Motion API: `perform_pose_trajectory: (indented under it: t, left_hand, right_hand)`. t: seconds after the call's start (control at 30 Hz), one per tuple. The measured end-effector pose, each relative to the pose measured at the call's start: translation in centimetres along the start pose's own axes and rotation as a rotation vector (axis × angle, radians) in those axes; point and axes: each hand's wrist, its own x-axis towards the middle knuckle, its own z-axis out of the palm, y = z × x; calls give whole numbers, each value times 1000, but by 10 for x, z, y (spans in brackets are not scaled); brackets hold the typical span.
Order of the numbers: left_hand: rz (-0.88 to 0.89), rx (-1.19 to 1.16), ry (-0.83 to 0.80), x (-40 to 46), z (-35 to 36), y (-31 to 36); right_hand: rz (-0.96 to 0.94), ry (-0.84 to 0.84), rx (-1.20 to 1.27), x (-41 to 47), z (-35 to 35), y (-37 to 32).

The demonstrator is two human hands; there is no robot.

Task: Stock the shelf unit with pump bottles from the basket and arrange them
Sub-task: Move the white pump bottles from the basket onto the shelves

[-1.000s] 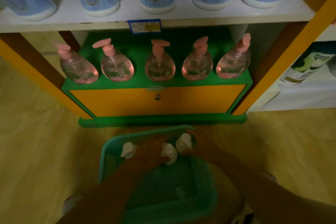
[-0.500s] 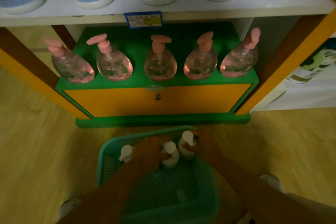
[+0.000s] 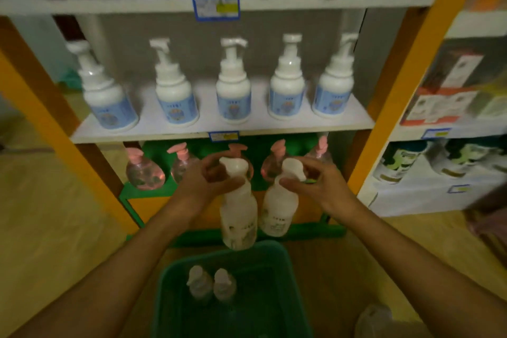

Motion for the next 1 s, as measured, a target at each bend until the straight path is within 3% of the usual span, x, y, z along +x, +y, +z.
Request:
perform_pose_trajectory:
  t: [0.13, 0.3, 0.7, 1.0]
  left_hand:
    - [-5, -315, 93, -4, 6, 49]
    - [147, -161, 160, -12, 12, 97]
    - [339, -8, 213, -14, 10, 163]
    - [440, -112, 287, -12, -16, 235]
  right_hand:
    - [-35, 94, 234, 8, -25, -58]
    - [-140, 167, 317, 4, -39, -102]
    - [-295, 347, 143, 25, -74, -158]
    - [-375, 385, 138, 50, -92, -236]
